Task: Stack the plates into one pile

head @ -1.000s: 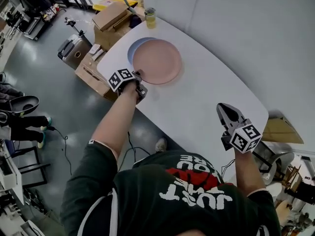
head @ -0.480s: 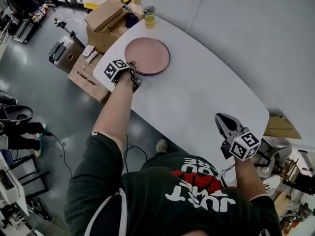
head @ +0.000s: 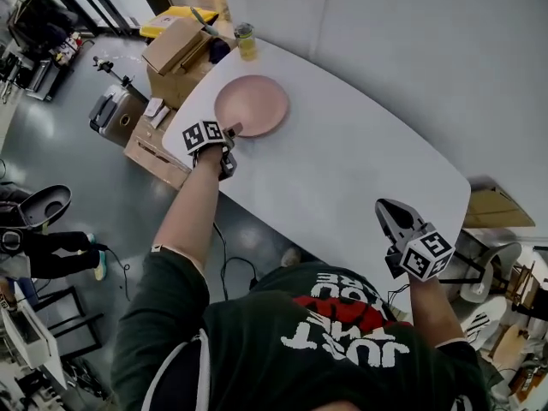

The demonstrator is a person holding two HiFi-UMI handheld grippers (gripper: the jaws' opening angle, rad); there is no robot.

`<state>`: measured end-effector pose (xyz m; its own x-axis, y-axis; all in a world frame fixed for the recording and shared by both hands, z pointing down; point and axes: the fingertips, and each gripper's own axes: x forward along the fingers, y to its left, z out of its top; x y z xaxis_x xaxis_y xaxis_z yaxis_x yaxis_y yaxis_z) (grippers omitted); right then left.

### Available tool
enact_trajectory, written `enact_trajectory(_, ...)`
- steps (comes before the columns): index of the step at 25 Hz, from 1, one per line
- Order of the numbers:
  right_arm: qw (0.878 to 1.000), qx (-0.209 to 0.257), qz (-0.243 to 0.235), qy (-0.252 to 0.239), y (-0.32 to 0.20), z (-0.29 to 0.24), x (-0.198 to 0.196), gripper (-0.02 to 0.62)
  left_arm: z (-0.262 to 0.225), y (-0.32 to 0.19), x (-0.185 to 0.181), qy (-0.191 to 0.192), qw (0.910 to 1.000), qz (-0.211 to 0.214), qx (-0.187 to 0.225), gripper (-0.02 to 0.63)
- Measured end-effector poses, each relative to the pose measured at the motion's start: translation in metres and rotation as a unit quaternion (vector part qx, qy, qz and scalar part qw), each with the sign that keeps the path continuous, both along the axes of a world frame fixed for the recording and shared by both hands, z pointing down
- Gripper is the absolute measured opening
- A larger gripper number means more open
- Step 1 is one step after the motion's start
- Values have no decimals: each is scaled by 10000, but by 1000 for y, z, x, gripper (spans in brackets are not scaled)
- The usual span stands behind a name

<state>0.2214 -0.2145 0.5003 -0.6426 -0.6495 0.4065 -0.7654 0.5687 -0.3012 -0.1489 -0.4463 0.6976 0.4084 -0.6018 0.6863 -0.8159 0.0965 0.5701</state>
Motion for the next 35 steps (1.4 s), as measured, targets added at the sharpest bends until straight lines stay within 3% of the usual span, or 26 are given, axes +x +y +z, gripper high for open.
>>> enact_trajectory(2, 9999, 117, 31, -97, 4, -4, 11, 5, -27, 13, 7, 316, 9978, -30, 589, 318)
enact_trajectory(5, 9992, 300, 16, -254, 12, -11, 26, 5, -79, 59, 30, 814, 9840, 249, 1565, 308)
enact_trajectory(8, 9982, 455, -60, -386, 28, -17, 40, 5, -126, 133, 51, 886, 9671, 580, 2314, 202)
enact_trajectory(12, 9963, 723, -99, -455, 28, -20, 47, 5, -162, 205, 61, 931, 9524, 832, 2783, 19)
enact_trajectory(16, 9948, 821, -21, -602, 20, -15, 29, 5, -193, 222, 50, 1116, 9341, 1163, 3186, 8)
enact_trajectory(19, 9945, 881, 112, -558, 4, -8, 7, 5, -217, 195, 30, 1099, 9169, 1416, 3567, 8)
enact_trajectory(22, 9926, 1031, 416, -489, -24, -7, -35, 5, -228, 148, -3, 1171, 8961, 1801, 3885, 8)
enact_trajectory(27, 9873, 1284, 886, -289, -83, -13, -161, 5, -233, 83, -90, 1358, 8580, 2762, 4111, 8)
enact_trajectory(30, 9802, 1044, 1615, -479, -111, -15, -235, 5, -239, 50, -138, 1462, 8335, 3526, 3995, 8)
enact_trajectory(32, 9787, 813, 1827, -471, -109, -14, -285, 5, -248, 43, -167, 1510, 8180, 3965, 3884, 8)
enact_trajectory(35, 9767, 756, 1961, -437, -120, -25, -330, 5, -271, 27, -199, 1765, 8026, 4102, 3956, 6)
